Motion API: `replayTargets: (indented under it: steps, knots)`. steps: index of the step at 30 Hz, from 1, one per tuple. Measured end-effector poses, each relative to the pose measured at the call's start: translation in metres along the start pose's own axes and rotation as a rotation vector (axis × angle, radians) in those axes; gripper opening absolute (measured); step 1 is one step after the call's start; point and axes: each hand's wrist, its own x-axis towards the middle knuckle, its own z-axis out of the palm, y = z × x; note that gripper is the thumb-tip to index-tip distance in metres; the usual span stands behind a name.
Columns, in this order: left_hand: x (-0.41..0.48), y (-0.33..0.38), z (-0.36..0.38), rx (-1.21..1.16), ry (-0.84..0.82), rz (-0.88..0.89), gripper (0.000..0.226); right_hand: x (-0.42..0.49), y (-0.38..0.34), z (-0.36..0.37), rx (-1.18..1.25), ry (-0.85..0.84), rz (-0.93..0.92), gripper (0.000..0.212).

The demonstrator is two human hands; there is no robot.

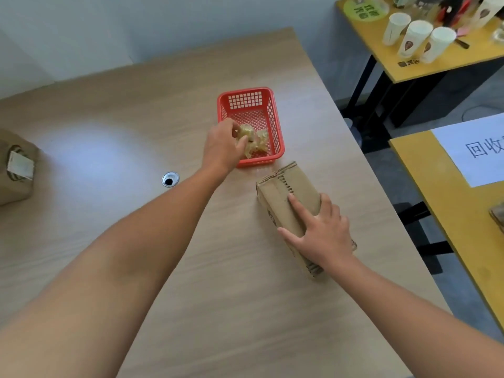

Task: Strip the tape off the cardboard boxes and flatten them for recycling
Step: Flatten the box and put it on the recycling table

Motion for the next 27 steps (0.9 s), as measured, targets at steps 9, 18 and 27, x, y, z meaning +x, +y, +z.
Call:
replayTargets:
  steps: [9, 18, 27]
  knots:
    - [0.028, -0.040, 0.048, 0.132, -0.128, -0.108, 0.039, 0.006, 0.000, 0.007, 0.017, 0.050, -0.002, 0.085]
    - [-0.019, -0.045, 0.023, -0.083, -0.031, 0.083, 0.048, 0.004, -0.001, 0.005, -0.003, 0.029, 0.022, 0.087]
    - [-0.192, -0.043, 0.018, -0.399, -0.281, -0.266, 0.061, -0.019, -0.048, 0.005, 0.209, -0.132, 0.090, 0.070]
